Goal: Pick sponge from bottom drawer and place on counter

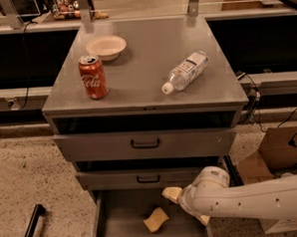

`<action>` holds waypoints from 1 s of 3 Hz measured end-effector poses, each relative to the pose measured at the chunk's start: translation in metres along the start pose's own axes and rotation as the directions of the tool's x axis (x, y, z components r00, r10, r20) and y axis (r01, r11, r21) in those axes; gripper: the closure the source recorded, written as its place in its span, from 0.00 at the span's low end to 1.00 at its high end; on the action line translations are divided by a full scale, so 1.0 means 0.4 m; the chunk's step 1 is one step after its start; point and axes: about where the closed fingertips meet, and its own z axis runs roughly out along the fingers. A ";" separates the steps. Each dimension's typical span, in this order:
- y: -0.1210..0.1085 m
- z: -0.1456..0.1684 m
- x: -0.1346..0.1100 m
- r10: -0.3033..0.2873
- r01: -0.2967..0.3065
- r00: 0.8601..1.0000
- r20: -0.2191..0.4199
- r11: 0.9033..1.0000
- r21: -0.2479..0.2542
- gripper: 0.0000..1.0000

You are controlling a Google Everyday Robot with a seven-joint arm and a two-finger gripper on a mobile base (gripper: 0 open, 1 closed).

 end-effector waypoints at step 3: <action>-0.064 0.090 -0.018 -0.081 0.074 0.995 0.052 0.990 0.116 0.00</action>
Offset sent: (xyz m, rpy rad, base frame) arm 0.0098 0.0173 -0.0098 0.0707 -0.0640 0.0663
